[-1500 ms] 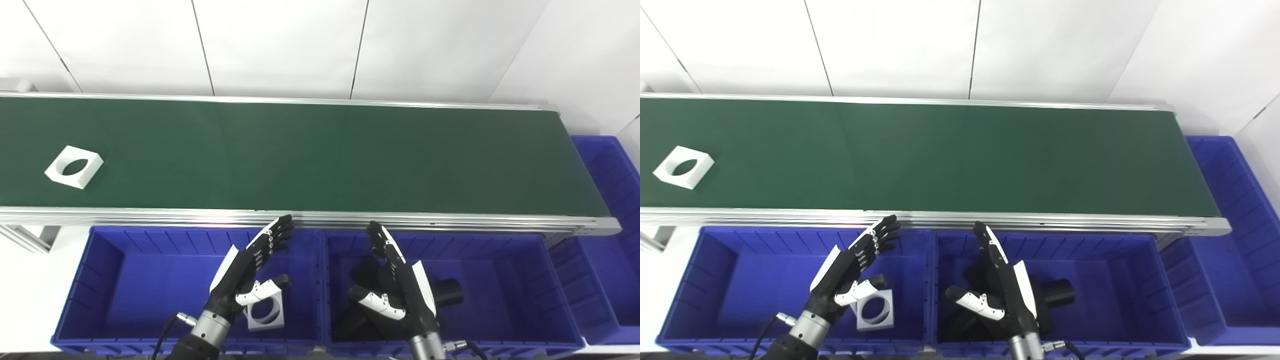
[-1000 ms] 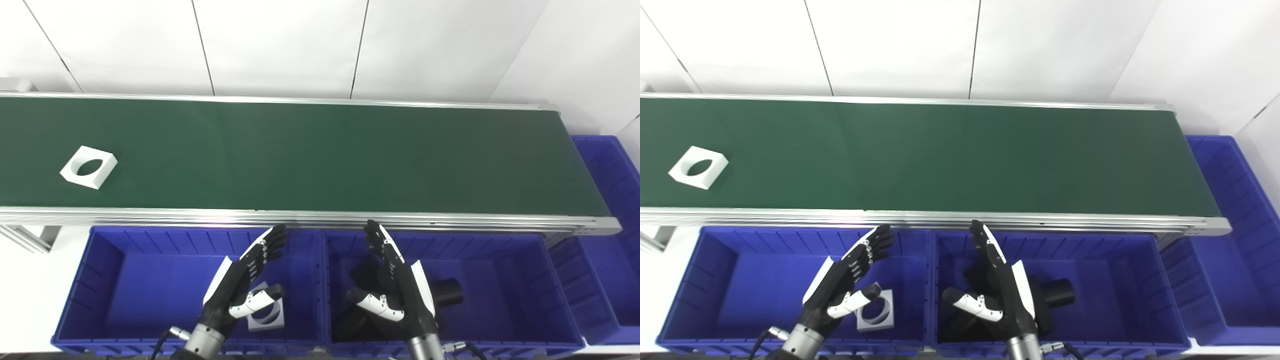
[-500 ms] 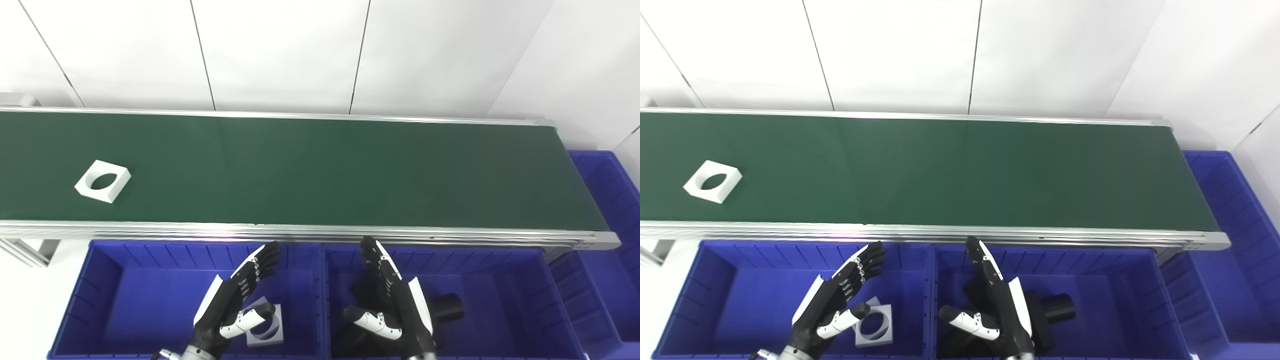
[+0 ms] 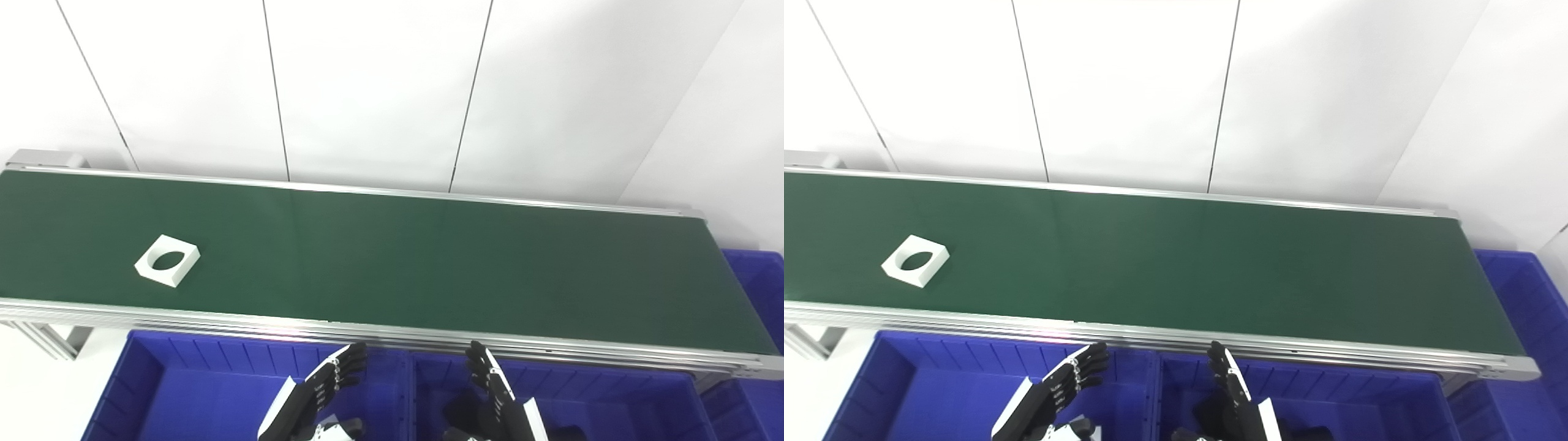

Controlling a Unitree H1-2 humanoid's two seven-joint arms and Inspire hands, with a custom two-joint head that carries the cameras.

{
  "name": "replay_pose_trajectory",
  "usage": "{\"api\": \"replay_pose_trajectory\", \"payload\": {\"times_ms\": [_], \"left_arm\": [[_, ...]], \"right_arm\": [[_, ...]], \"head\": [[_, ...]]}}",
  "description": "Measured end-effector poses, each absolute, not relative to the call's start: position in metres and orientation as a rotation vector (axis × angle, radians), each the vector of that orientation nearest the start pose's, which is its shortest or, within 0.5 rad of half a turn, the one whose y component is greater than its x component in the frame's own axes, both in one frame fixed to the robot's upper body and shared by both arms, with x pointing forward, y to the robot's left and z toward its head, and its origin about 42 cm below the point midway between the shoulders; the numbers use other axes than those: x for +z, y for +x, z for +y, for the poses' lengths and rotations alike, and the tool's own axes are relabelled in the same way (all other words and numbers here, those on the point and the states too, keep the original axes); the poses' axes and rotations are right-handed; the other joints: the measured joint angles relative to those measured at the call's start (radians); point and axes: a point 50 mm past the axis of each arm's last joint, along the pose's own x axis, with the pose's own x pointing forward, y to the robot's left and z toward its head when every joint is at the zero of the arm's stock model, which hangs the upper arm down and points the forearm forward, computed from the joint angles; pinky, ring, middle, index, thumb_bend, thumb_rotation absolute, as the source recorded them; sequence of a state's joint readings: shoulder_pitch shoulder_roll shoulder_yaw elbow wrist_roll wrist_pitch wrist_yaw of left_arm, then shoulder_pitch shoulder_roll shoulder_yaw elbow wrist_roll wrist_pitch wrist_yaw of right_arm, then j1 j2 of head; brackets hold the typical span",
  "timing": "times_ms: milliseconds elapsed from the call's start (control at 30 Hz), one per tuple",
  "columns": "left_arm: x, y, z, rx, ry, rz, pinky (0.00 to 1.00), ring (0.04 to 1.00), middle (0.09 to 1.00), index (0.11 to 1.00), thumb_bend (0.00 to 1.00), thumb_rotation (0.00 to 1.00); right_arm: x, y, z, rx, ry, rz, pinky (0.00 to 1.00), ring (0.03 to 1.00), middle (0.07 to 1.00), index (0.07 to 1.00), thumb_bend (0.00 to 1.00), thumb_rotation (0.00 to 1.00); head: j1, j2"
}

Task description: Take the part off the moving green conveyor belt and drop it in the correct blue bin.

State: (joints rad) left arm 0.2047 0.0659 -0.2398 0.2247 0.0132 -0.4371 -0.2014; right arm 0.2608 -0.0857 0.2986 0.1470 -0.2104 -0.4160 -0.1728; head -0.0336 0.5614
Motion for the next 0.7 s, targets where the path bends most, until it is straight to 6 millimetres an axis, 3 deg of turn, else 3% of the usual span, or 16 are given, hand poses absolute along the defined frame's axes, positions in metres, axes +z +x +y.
{"api": "replay_pose_trajectory", "payload": {"times_ms": [433, 700], "left_arm": [[0.0125, 0.1834, 0.1791, -0.383, 0.082, 0.005, 0.85, 0.875, 0.900, 0.887, 0.80, 0.56], [0.0107, 0.1787, 0.1748, -0.359, 0.128, 0.004, 0.85, 0.880, 0.900, 0.889, 0.81, 0.57]], "right_arm": [[0.0250, 0.1684, -0.1705, 0.150, -0.211, -0.055, 0.86, 0.896, 0.910, 0.938, 0.96, 0.64], [0.0246, 0.1646, -0.1731, 0.145, -0.205, -0.048, 0.89, 0.907, 0.922, 0.952, 0.93, 0.63]], "head": [[-0.072, 0.023], [-0.035, 0.037]]}}
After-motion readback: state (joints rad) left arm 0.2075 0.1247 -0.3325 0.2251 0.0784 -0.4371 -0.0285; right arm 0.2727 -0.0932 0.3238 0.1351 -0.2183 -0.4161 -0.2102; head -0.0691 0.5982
